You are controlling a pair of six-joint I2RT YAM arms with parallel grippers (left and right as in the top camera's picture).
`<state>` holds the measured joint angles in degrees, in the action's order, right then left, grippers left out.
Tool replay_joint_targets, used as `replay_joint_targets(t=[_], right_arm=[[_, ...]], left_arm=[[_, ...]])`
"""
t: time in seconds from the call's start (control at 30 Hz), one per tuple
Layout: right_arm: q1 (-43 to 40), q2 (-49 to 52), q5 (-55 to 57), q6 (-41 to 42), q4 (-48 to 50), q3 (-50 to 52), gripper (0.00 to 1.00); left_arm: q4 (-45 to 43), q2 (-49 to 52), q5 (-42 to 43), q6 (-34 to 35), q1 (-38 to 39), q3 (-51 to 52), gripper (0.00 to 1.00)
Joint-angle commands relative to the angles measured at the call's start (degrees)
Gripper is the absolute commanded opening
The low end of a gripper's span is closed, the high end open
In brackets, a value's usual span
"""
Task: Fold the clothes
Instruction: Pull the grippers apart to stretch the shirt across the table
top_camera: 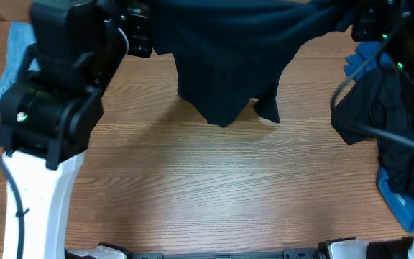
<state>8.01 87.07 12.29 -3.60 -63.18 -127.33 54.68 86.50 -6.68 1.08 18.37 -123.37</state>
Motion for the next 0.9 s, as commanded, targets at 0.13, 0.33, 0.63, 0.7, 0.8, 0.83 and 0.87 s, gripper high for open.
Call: replay_joint_targets(t=[0.13,0.33,0.63,0.7,0.8,0.83,0.87], right_arm=[[-0.4,-5.0,0.9,5.0,-4.4,-1.4,0.04],[-0.4,-5.1,-2.5,7.3,-9.6,-1.4,0.04],[-0.4,-11.8,-5.1,10.4,-13.2,-1.4,0.04],[-0.4,-13.5,-5.2,11.1,-13.5,-1.4,0.04],[-0.4,-16.2,-5.8,11.2,-13.5,-1.4,0.04],[-0.4,-16.4,-6.0,11.3,-13.5,-1.4,0.04],[-0.4,-16.3,-6.0,11.3,-13.5,-1.4,0.04]], left_arm=[[11.3,-0.5,0.6,3.8,-0.1,-9.1,0.04],[16.6,-0.8,3.7,7.8,-0.1,-9.2,0.04],[22.6,-5.2,7.0,14.5,0.2,-13.5,0.04],[23.0,-6.9,7.0,14.8,0.4,-13.5,0.04],[23.4,-9.1,7.9,15.5,1.3,-13.5,0.04],[23.6,-9.2,7.7,15.4,1.3,-13.5,0.04],[23.5,-8.7,7.7,15.4,1.3,-13.5,0.04]])
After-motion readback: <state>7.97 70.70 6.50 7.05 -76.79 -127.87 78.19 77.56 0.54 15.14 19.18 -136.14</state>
